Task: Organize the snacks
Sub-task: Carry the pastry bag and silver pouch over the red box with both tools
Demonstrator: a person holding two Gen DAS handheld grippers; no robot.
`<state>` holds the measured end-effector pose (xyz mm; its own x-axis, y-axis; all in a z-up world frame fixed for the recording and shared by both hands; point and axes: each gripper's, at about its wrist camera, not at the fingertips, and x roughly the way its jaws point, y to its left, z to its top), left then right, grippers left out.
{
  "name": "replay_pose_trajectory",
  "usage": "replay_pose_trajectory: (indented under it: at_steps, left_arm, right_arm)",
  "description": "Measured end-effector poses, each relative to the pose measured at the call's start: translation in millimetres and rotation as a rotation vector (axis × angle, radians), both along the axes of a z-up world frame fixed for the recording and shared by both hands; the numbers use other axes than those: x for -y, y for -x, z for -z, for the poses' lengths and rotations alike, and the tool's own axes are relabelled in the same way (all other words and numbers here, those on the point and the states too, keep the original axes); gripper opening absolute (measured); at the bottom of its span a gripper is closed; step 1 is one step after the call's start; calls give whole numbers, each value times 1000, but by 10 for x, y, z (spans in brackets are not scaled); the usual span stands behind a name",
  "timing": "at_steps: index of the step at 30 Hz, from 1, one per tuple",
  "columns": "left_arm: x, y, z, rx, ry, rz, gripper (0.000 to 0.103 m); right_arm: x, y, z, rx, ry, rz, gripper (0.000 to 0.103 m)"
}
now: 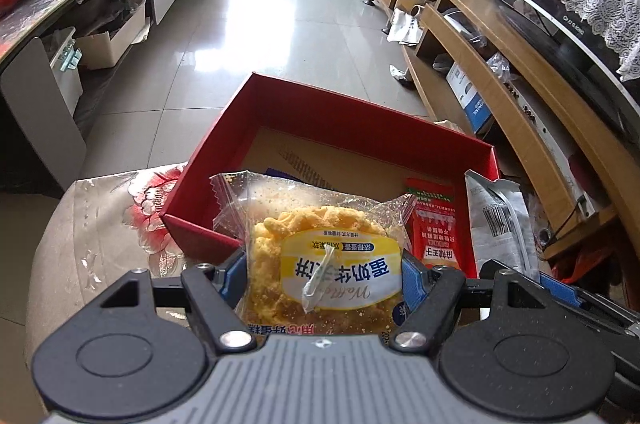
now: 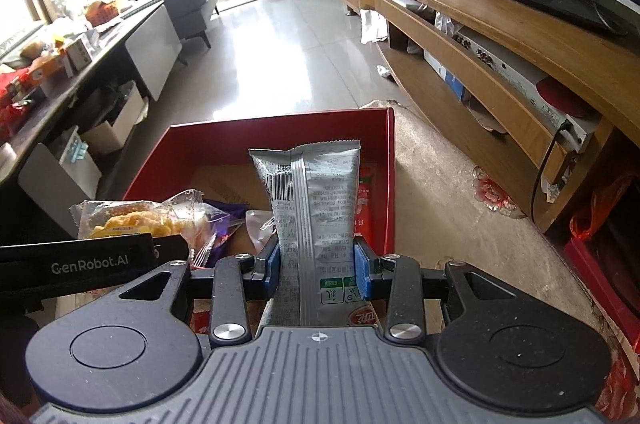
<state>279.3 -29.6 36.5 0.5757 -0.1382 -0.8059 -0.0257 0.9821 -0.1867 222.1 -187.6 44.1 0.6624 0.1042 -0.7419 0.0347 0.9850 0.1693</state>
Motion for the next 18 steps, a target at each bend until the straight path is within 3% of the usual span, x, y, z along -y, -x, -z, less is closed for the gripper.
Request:
replay_pose_trajectory:
  at_steps: [18]
  left_arm:
    - [39, -321, 70, 11, -19, -20, 70]
  right_arm:
    - [39, -290, 53, 3, 1, 1, 44]
